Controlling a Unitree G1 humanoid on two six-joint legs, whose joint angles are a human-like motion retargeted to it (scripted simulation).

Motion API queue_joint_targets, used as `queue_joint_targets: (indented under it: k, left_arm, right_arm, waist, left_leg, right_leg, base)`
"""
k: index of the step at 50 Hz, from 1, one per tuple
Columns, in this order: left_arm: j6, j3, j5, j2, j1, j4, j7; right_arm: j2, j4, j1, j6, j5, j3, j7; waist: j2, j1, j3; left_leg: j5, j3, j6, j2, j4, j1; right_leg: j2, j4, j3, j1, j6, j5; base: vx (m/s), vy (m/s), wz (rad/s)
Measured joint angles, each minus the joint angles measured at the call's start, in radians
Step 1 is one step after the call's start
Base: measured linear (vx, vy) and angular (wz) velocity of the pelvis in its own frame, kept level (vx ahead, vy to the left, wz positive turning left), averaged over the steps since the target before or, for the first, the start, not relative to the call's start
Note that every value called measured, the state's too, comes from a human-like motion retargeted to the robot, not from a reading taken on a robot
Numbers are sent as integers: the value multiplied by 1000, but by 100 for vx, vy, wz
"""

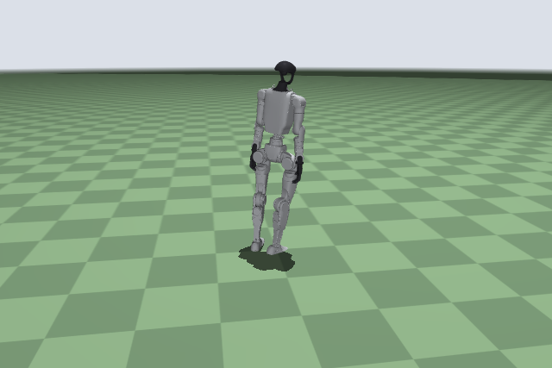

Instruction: Upper body actions

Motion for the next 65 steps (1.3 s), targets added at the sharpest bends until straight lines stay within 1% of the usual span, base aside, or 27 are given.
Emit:
queue_joint_targets:
  k: [65]
  left_arm:
    - [6,-23,8,9,-2,-1,-7]
  right_arm:
    - [-12,4,-5,-5,-13,-6,11]
  waist:
    - [-4,9,11]
  left_leg:
    - [6,-9,2,-3,5,0]
  right_leg:
    - [-6,1,-7,6,1,5]
  base:
    - [0,0,0]
